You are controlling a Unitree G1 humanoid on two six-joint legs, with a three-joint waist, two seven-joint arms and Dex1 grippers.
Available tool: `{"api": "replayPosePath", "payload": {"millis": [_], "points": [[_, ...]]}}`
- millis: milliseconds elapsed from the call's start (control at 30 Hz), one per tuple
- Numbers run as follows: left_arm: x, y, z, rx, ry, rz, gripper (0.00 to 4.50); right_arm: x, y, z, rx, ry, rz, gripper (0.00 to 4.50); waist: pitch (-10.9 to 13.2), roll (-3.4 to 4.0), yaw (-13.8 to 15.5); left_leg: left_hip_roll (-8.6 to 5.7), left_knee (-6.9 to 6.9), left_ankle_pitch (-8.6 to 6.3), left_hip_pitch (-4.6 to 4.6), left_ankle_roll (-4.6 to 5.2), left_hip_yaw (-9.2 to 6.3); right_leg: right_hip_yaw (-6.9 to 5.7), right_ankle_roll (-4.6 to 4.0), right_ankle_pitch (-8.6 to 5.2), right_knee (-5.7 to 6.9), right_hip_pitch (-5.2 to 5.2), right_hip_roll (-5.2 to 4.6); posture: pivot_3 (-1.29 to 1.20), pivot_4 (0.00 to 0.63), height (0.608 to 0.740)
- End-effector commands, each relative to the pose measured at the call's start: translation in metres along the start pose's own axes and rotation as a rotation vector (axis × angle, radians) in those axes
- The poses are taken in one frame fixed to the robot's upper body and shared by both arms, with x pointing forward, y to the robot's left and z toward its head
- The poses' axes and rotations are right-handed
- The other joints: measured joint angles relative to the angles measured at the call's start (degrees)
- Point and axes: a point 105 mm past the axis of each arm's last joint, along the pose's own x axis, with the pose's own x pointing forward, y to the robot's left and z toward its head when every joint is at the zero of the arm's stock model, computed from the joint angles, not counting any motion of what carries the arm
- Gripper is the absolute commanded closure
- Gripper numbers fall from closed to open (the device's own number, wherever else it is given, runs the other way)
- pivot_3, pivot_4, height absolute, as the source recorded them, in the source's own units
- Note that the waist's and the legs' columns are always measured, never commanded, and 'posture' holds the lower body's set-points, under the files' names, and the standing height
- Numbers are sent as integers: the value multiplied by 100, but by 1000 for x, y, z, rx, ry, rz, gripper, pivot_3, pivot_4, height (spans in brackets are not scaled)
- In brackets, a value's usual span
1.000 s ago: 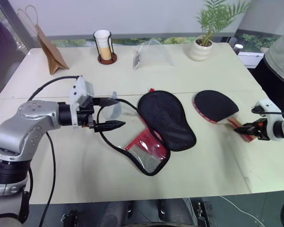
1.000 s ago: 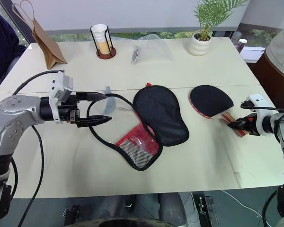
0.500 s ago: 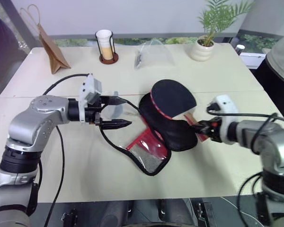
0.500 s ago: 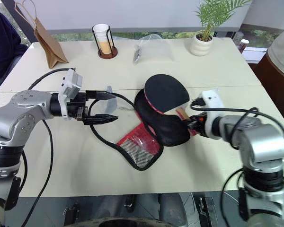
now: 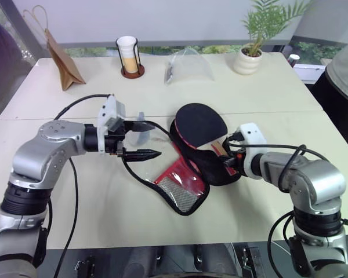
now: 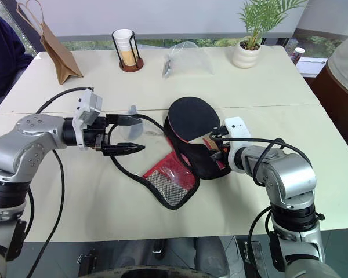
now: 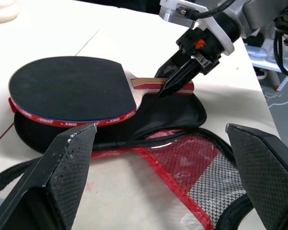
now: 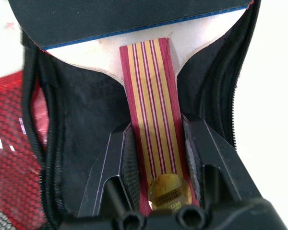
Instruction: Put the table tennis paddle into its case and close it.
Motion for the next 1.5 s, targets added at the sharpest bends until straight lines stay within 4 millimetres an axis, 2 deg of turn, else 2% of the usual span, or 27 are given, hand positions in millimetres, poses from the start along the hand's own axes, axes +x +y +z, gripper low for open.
{"api": "replayPosePath", "payload": {"millis": [33, 100, 133, 233, 300, 367, 500, 600, 700, 767, 867, 1033, 1100, 1133, 1233, 1367, 1433, 1500], "points": [[-5, 0, 10, 53, -16, 25, 12, -4, 4, 8, -29, -23, 17, 3629, 0, 0, 1, 0, 0, 0, 0, 0, 0, 0, 0, 0, 0, 0, 0, 0, 150, 734], [-6, 0, 11, 54, -16, 30, 12, -3, 7, 8, -31, -19, 33, 2610, 0, 0, -1, 0, 1, 0, 0, 0, 0, 0, 0, 0, 0, 0, 0, 0, 150, 734], [-6, 0, 11, 55, -15, 33, 12, -2, 8, 7, -31, -15, 39, 2318, 0, 0, -2, 0, 0, 0, 0, 0, 0, 0, 0, 0, 0, 1, 0, 0, 150, 734], [-8, 0, 11, 54, -12, 44, 12, 1, 12, 7, -31, -8, 54, 818, 0, 0, -6, 0, 0, 0, 0, 0, 0, -1, 0, 0, 0, 1, 0, 0, 150, 734], [-10, -1, 10, 52, -9, 49, 12, 1, 13, 8, -36, -7, 60, 34, 0, 0, -9, 0, 0, 0, 1, 0, 0, -1, 0, 0, 0, 1, 1, 0, 150, 734], [-13, 0, 9, 49, -1, 59, 12, -3, 12, 13, -44, -24, 66, 34, 0, 0, -12, 1, 0, 0, 1, 0, 0, -1, 0, 0, 0, 1, 1, 0, 150, 734], [-29, 6, 6, 49, 39, 105, 12, -26, 11, 41, -97, -142, 135, 34, 1, 1, -15, 1, 1, 0, 1, 1, 0, -1, -1, 0, 0, 1, 1, 0, 150, 734], [-52, 8, 2, 51, 103, 135, 12, -53, 19, 58, -230, -250, 240, 34, 1, 1, -16, 2, -2, -1, 1, 1, 0, -2, 0, 0, -2, 0, 2, 0, 150, 734], [-72, 9, -2, 51, 166, 153, 12, -68, 17, 61, -352, -290, 284, 34, 3, 1, -19, 3, -8, -3, 3, 5, 0, -4, 1, -1, -8, 1, 1, 0, 150, 734], [-85, 10, -6, 42, 202, 162, 12, -73, 15, 64, -412, -319, 312, 34, 3, 1, -19, 4, -8, -4, 6, 6, 1, -5, -5, -5, -11, 5, 0, 0, 150, 734], [-107, 8, -23, 22, 306, 171, 12, -75, 6, 68, -482, -338, 323, 34, 3, 1, -29, 6, -5, -4, 6, 5, 3, -5, -17, -12, -17, 9, -3, 0, 150, 734], [-125, 10, -54, 28, 425, 185, 12, -72, -3, 76, -524, -360, 312, 34, 4, 2, -58, 11, -10, -6, 5, 2, 4, -2, -21, -14, -20, -10, -7, 0, 150, 734], [-123, 11, -64, 40, 439, 182, 12, -71, -3, 78, -532, -365, 311, 34, 4, 3, -63, 11, -12, -7, 3, 1, 4, -1, -22, -14, -21, -18, -9, 0, 150, 734], [-116, 12, -68, 53, 422, 177, 12, -71, -4, 79, -537, -365, 308, 34, 4, 3, -62, 10, -15, -7, 1, 0, 4, -1, -22, -14, -22, -19, -12, 0, 150, 734], [-80, 20, -75, 87, 309, 178, 12, -73, -8, 81, -551, -365, 288, 34, 6, 11, 9, 6, -14, -12, -4, -6, 5, -1, -21, -13, -23, -23, -18, 0, 150, 734], [-42, 30, -81, 156, 190, 191, 12, -78, -12, 85, -555, -374, 264, 34, 6, 5, 39, 2, -1, -7, -18, 4, 5, -2, -17, -10, -19, -15, -18, 0, 150, 734], [-26, 31, -77, 173, 133, 171, 12, -83, -14, 87, -554, -378, 248, 34, 6, 4, 36, 2, 3, -6, -25, 5, 5, -2, -10, -5, -15, -20, -16, 0, 150, 734], [-15, 31, -64, 157, 60, 141, 12, -87, -17, 88, -553, -380, 232, 34, 6, 4, 36, 2, 3, -6, -28, 5, 5, -2, -1, 0, -13, -22, -15, 0, 150, 734]]}}
